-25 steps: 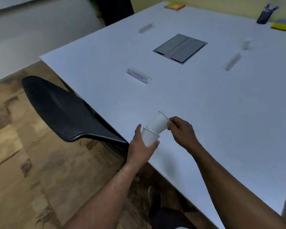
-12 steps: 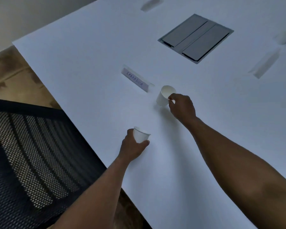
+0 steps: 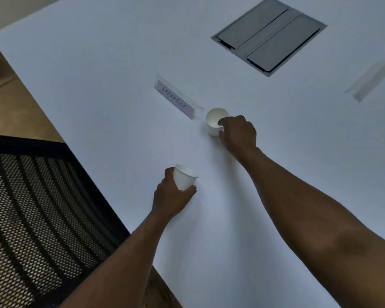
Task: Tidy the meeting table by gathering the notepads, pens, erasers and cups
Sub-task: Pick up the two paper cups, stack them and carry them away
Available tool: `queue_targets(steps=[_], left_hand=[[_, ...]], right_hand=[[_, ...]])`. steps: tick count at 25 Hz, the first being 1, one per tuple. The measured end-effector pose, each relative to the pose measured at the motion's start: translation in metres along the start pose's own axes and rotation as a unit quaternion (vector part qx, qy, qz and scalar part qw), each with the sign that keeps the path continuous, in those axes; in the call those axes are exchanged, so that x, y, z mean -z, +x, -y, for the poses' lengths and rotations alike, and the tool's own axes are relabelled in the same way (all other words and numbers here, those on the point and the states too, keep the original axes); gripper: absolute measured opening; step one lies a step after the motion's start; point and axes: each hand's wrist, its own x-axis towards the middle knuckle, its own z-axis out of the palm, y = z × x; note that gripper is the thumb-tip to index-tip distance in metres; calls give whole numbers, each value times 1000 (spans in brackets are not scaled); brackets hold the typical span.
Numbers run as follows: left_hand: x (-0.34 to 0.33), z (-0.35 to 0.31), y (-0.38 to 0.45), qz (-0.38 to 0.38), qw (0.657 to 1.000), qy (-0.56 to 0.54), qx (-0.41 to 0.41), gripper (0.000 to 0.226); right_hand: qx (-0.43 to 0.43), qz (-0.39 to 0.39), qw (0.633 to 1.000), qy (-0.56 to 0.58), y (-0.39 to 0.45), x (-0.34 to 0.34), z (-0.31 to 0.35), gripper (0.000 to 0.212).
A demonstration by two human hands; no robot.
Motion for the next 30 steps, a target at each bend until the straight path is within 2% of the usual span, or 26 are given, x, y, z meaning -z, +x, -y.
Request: queue_targets(steps=[2, 4, 5, 7, 9, 13, 16, 21, 25, 30], left_hand=[[3, 1, -2, 6, 1000, -7, 1, 68], [10, 0, -7, 22, 999, -31, 6, 68], [14, -1, -11, 31, 998, -46, 5, 67], [23, -8, -22, 37, 997, -74, -12, 66], [41, -21, -34, 23, 994, -101, -33, 66], [101, -60, -53, -37, 985, -144, -86, 65], [160, -86, -71, -110, 979, -127, -118, 59], [286, -95, -105, -224, 949, -97, -200, 63], [395, -45, -130, -283, 926, -65, -240, 67], [517, 74, -142, -332, 904, -65, -261, 68]], right_hand=[[9, -42, 999, 10, -21, 9, 5, 42], [-19, -92, 989, 116, -54, 15, 19, 36], [-31, -78, 977, 198, -73, 18, 28, 30], [-34, 24, 940, 339, -103, 29, 49, 26], [9, 88, 916, 392, -122, 49, 70, 26], [106, 67, 915, 384, -120, 115, 113, 23], [167, 15, 925, 342, -115, 172, 155, 20], [254, -105, 889, 366, -126, 255, 251, 18], [334, -121, 865, 353, -150, 292, 357, 16], [418, -96, 865, 261, -175, 297, 513, 22]])
